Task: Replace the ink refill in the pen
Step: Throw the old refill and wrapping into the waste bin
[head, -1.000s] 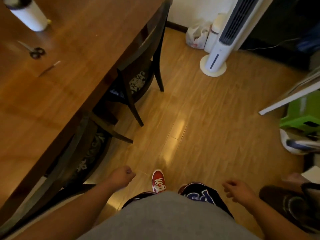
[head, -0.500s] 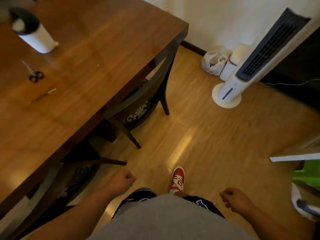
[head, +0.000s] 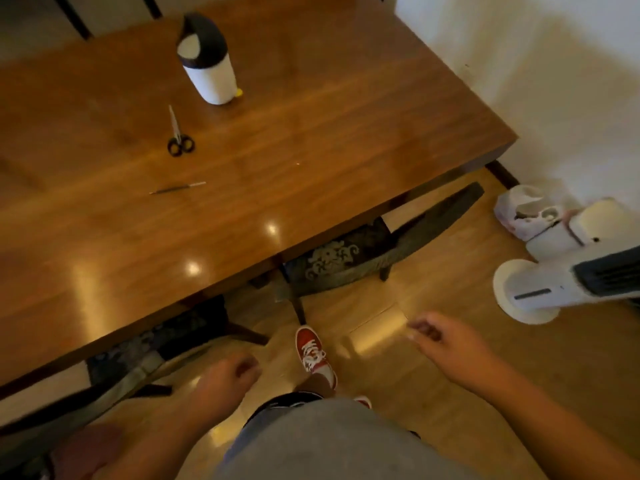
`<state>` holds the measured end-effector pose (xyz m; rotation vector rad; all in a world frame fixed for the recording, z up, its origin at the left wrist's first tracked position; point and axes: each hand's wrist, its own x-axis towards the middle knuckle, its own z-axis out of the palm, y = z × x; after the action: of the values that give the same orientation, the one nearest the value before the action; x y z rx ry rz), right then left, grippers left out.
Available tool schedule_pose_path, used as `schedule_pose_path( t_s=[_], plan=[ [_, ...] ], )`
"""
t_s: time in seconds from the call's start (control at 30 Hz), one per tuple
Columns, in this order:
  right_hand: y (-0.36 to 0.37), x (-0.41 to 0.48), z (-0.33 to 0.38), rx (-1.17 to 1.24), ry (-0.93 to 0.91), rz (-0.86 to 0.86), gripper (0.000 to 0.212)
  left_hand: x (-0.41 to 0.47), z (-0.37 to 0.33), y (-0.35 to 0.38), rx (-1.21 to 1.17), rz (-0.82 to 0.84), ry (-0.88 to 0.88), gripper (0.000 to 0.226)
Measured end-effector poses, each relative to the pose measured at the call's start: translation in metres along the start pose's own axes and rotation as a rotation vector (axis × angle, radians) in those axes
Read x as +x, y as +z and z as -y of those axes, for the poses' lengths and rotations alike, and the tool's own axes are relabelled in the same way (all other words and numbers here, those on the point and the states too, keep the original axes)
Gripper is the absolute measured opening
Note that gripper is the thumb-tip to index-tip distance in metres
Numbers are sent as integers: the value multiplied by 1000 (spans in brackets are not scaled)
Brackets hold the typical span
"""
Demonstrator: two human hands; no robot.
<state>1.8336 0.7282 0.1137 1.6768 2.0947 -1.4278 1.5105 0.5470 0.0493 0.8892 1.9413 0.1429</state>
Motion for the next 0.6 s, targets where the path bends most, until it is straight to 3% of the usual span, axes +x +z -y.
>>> schedule_pose_path(
  t_s=[0.17, 0.27, 0.47, 0.6],
  plan=[
    [-20, 35, 96, -98, -178, 60, 21, 25, -42, -76, -152, -208, 79, 7],
    [-18, 75, 142, -136, -270, 107, 26, 58, -55, -113, -118, -249, 75, 8],
    [4, 185, 233, -174, -323, 329, 32, 128, -50, -156, 122, -419, 33, 43],
    [31, 251, 282, -258, -388, 354, 29, 162, -34, -159, 187, -561, -91, 58]
  ],
)
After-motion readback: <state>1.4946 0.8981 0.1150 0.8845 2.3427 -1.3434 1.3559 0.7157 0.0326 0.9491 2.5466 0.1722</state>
